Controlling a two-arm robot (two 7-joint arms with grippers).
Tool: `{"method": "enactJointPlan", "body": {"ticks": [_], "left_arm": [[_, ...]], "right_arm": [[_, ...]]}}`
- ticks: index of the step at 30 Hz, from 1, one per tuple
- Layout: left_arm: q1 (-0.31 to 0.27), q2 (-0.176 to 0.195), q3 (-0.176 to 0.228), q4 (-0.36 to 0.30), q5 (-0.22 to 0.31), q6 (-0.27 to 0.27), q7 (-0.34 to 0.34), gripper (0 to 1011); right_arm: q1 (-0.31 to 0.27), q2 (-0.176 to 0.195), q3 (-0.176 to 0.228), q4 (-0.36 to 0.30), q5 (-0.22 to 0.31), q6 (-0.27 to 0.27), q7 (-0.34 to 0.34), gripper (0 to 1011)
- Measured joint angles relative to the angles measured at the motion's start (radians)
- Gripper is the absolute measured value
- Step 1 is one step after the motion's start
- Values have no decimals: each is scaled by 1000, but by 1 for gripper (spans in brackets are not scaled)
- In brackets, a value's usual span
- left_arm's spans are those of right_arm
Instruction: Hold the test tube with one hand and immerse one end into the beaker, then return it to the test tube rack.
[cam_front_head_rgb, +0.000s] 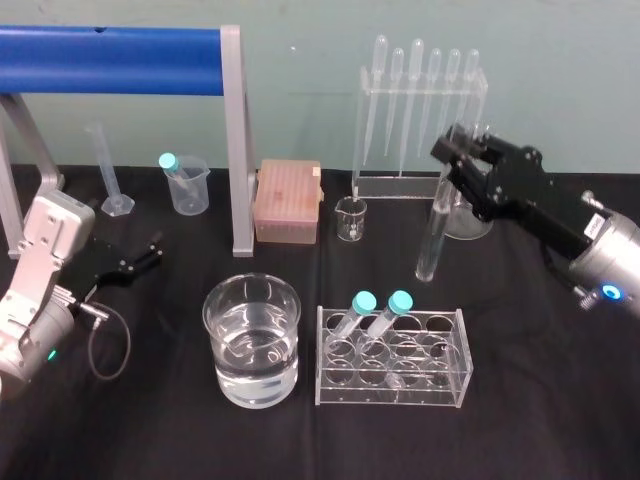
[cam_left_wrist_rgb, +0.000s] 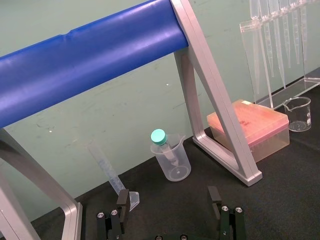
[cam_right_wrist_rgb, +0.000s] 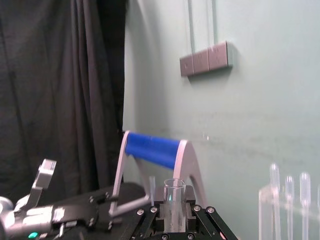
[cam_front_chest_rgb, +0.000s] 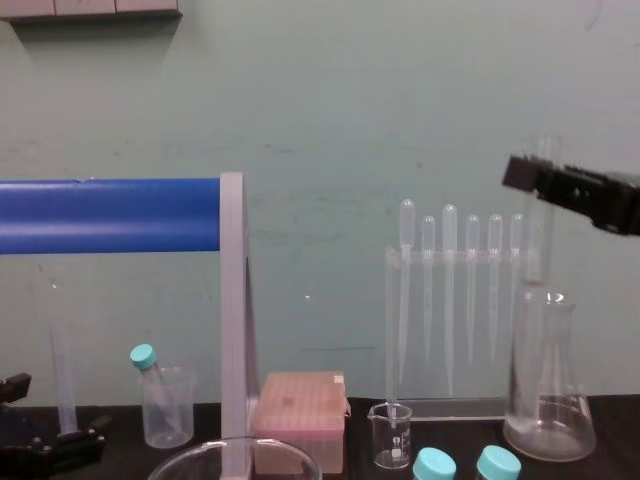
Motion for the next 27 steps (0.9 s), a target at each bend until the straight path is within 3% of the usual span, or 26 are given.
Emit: {"method": "enactJointPlan", "body": {"ticks": [1, 5, 11, 16, 27], "left_arm": [[0, 0, 0, 0, 0, 0, 0, 1000], [0, 0, 0, 0, 0, 0, 0, 1000], [0, 0, 0, 0, 0, 0, 0, 1000], [0, 0, 0, 0, 0, 0, 0, 1000], [0, 0, 0, 0, 0, 0, 0, 1000]], "right_arm": [[27, -20, -6, 23, -13, -34, 10, 226], [74, -54, -23, 75, -33, -81, 38, 226], [131, -95, -56, 147, -63, -111, 68, 226], [148, -109, -72, 177, -91, -118, 69, 226], [146, -106, -70, 172, -86, -118, 69, 226]]}}
